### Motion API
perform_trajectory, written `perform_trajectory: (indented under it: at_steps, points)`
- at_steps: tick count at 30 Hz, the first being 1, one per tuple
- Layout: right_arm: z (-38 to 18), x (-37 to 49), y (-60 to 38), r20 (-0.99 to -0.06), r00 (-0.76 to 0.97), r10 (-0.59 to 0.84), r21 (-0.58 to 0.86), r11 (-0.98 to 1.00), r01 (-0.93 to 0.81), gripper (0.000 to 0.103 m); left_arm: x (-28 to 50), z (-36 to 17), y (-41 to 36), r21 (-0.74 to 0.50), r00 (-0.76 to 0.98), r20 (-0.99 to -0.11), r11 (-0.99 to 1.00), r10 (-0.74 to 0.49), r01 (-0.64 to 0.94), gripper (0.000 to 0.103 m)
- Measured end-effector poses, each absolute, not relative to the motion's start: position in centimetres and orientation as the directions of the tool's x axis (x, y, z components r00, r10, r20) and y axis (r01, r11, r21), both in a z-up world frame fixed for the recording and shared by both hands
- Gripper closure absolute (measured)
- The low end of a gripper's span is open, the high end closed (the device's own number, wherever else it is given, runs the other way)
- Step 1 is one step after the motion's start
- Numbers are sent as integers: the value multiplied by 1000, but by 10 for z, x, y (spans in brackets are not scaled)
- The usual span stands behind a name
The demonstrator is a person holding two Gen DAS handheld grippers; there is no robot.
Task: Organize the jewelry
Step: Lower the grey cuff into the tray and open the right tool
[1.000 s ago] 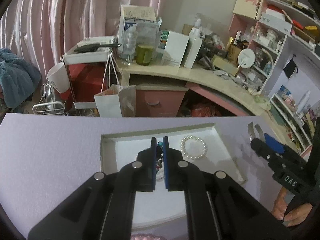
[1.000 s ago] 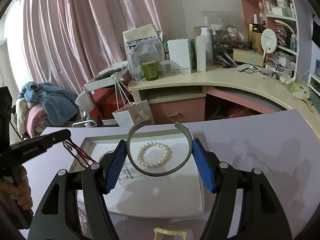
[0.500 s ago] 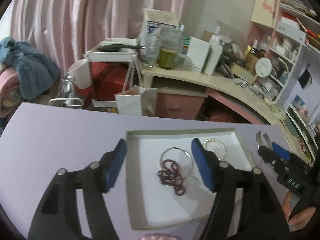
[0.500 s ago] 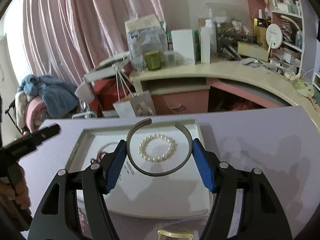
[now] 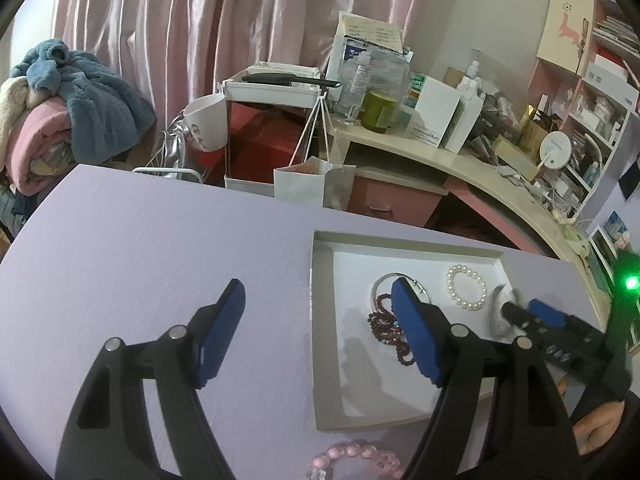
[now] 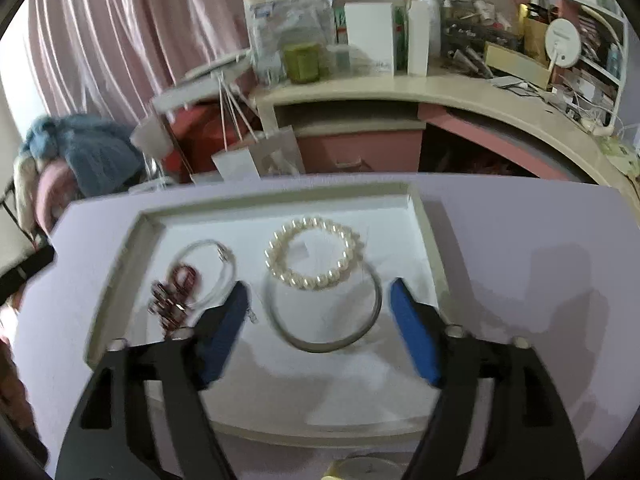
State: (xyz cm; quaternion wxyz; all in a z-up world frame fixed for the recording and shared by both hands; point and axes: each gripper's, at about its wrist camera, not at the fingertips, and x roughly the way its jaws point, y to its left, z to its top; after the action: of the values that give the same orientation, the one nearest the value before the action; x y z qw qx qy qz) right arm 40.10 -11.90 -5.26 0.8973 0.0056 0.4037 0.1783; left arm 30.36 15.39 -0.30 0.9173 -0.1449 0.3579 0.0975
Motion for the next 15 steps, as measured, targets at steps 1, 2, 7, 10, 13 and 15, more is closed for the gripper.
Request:
perform_trajectory:
  at_steps: [1, 2, 7, 10, 13, 15]
  points:
    - [-49, 399, -122, -711, 622, 329, 161, 937, -311, 21, 302, -3, 154, -196, 725, -684, 939, 76, -283, 27]
    - [-45, 394, -127, -702, 631, 330, 169, 938, -302, 21, 300, -3, 154, -196, 726, -683, 938, 77, -285, 27]
    - [-41, 379, -151, -692, 641, 331, 213, 943, -256, 21, 288, -4, 154, -209, 729, -681, 934, 74, -290, 27]
    - [-37, 365, -162, -678, 660, 324, 218, 946, -240, 23, 281, -3, 153, -213, 732, -678, 933, 72, -289, 26]
    - [-32, 347, -170, -659, 684, 314, 199, 949, -244, 28, 268, 1, 152, -216, 740, -668, 933, 75, -290, 26]
    - [-31, 336, -173, -650, 695, 309, 181, 950, -253, 31, 259, 2, 151, -214, 744, -663, 932, 82, -293, 26]
